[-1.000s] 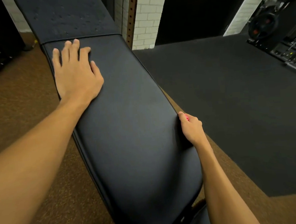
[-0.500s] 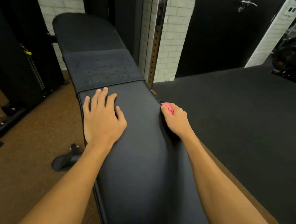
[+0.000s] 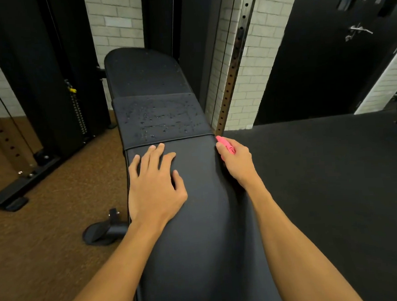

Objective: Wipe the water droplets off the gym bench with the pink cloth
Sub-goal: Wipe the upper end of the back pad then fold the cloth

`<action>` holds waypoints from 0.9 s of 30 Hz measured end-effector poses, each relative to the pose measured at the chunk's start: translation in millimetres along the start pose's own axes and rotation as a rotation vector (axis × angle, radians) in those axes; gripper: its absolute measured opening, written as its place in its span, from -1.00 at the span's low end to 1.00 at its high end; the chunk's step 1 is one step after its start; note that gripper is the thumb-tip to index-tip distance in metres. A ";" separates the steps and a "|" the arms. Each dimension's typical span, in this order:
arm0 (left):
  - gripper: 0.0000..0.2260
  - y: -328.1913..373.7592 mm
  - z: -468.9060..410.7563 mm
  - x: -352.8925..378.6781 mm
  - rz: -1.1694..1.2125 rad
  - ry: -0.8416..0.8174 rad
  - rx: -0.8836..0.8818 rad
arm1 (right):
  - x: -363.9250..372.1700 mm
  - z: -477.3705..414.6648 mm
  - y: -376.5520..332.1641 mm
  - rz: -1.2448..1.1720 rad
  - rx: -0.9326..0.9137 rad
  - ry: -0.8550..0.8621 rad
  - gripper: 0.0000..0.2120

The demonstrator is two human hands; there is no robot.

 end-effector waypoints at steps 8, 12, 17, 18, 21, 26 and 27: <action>-0.56 0.3 -0.4 -1.6 0.017 -0.013 -0.004 | 0.6 -19.3 -12.0 0.034 0.184 -0.063 -0.53; -0.56 -0.8 -1.0 -0.4 0.032 -0.014 -0.006 | 0.3 -10.1 -6.5 0.040 0.083 -0.034 -0.68; -0.55 -0.9 -0.1 3.0 0.033 -0.011 0.003 | -7.5 -2.0 8.6 -0.005 0.276 -0.076 -0.56; -0.55 -1.4 -1.0 3.2 0.037 -0.012 0.007 | -5.7 -7.2 1.7 0.011 0.291 -0.075 -0.52; -0.54 -1.8 -1.6 3.7 0.047 -0.012 0.016 | 2.3 -20.0 -19.3 0.099 0.222 -0.018 -0.52; -0.52 -5.4 -3.3 8.4 0.118 0.006 0.028 | 19.2 1.1 -23.2 0.271 -0.020 0.106 -0.62; -0.53 -6.4 -2.6 9.5 0.145 0.019 0.030 | 21.9 8.1 -19.8 0.297 -0.068 0.124 -0.56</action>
Point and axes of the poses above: each hand's wrist, its own z-axis away from the middle knuckle, its own x-axis out of the palm, y = z × x, the point moved 3 cm from there along -z, towards the middle knuckle, and after that the axes turned 10 degrees about -y, right-handed, at the moved point
